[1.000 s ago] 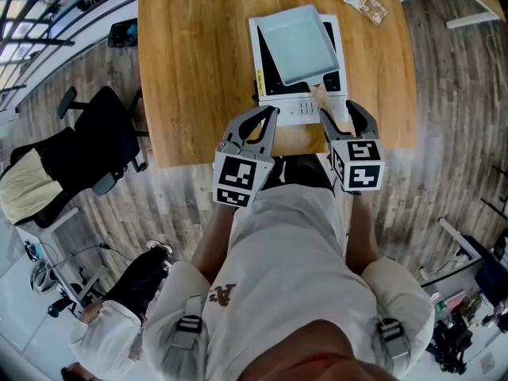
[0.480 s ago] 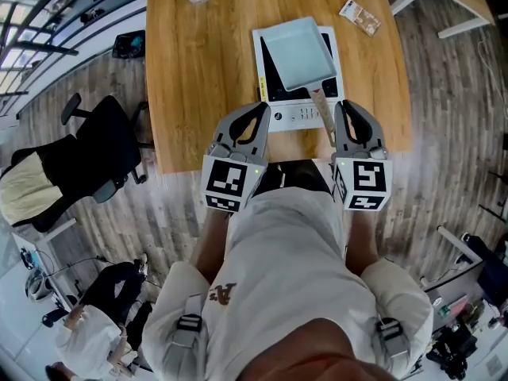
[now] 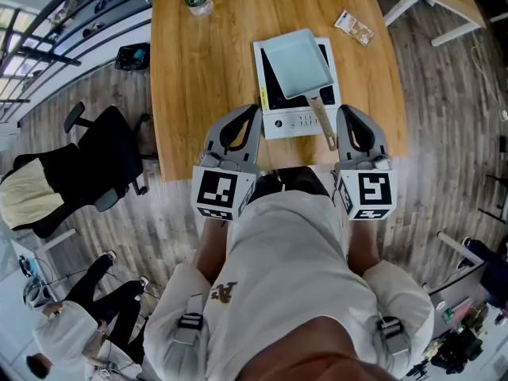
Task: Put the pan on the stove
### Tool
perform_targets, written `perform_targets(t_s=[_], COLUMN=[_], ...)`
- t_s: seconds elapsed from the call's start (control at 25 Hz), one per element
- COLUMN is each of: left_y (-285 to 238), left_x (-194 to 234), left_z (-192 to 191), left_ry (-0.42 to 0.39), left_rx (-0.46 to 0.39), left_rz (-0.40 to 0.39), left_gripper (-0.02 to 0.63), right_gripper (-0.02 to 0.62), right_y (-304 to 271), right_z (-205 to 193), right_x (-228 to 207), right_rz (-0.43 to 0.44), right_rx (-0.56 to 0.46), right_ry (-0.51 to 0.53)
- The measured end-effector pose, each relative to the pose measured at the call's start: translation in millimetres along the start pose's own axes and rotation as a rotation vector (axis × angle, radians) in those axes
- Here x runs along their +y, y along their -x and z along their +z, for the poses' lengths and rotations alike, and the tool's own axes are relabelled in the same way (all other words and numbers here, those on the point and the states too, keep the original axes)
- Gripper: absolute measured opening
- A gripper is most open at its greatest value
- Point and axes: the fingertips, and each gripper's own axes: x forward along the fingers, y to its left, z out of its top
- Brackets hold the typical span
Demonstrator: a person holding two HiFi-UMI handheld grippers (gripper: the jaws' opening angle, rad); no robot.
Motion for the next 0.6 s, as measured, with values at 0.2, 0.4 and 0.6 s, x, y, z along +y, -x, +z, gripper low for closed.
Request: perform_targets(t_s=[0.2,0.4,0.6], left_y=[4.9,5.1,4.9], left_x=[2.7,2.8,3.4], left_z=[-0.7,0.1,1.5], left_ry=[0.010,-0.005,-0.010], left_rx=[-0.012,-0.013,-0.016], left_rz=[0.017,0.020,0.017], left_gripper=[0.018,0.018,0.018], right_gripper=[0.020,0.020,0.020], right_y=[0.8,-0.8,-3.5], right_z=[4.7,6.5,6.9], right_x=[14.0,21.4,20.8], right_rz=[0.047,0.073,0.067], right_rx=[-0.023,-0.032,-0.028], right_ry=[0.018,0.025,0.022])
